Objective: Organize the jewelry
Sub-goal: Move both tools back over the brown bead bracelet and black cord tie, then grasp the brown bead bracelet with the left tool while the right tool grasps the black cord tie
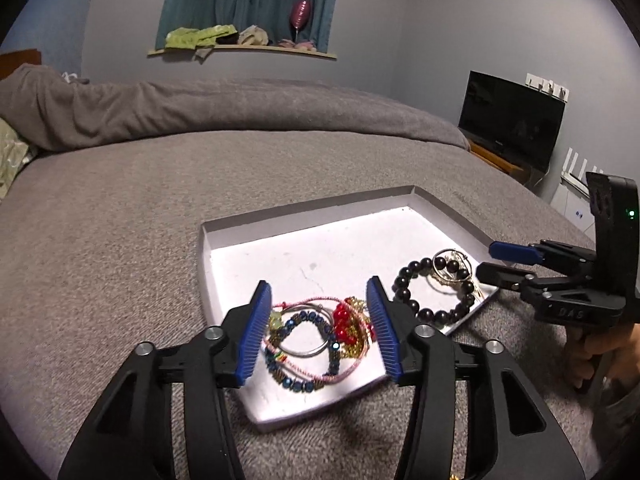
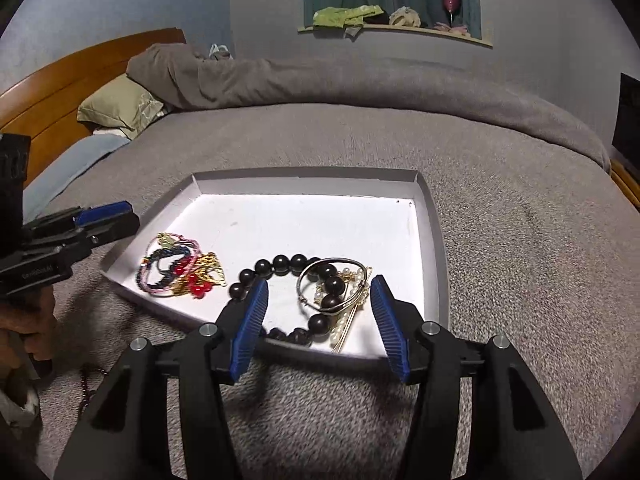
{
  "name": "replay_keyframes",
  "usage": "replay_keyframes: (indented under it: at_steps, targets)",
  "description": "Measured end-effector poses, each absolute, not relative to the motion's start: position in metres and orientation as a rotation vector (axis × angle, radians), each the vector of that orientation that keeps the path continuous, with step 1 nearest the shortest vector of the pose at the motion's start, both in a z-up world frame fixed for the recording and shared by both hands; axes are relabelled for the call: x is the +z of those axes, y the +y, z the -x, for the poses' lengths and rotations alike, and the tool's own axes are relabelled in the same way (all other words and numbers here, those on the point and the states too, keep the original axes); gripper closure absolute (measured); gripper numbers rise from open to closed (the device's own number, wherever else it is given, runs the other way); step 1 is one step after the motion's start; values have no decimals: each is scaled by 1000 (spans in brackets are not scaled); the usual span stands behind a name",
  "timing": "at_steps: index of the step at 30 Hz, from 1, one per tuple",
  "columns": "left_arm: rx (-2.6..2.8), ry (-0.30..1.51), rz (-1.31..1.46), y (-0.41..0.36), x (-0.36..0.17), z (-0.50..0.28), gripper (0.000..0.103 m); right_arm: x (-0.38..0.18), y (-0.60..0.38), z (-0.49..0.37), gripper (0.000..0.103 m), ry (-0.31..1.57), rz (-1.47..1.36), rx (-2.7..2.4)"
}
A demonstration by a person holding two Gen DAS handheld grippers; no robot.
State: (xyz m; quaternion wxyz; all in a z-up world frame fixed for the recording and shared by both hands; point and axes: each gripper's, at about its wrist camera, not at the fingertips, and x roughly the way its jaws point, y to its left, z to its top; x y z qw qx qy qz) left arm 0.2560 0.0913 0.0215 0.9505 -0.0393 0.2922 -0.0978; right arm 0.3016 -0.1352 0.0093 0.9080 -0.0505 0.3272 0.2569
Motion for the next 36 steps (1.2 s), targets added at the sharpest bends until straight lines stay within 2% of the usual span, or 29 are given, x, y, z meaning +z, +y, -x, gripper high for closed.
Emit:
replay_keyframes:
  at_steps: [2, 9, 12, 22, 27, 28, 33, 36]
  targets:
    - [-196, 587, 84, 92, 23, -250, 45, 12, -139, -294, 50, 661, 94, 534]
    - [-186, 591, 98, 95, 21, -227, 43, 18, -144, -261, 49, 639, 65, 567]
    - [-184, 595, 101, 97, 17, -213, 32, 17, -143, -248, 47, 641, 59, 585]
    - [-192, 678, 125, 94, -10, -169, 32, -3, -135, -225, 45, 684, 62, 641]
    - [-220, 743, 88, 82, -25, -166, 44, -7, -131, -217, 44, 692, 82, 659]
    - [-228, 754, 74, 78, -27, -166, 50, -7, -131, -216, 43, 690, 80, 663]
    - [-234, 789, 18, 67, -37, -167, 56, -8, -124, -212, 40, 696, 94, 683]
    - [-237, 795, 15, 66, -39, -166, 76, -9, -115, -207, 40, 701, 119, 703]
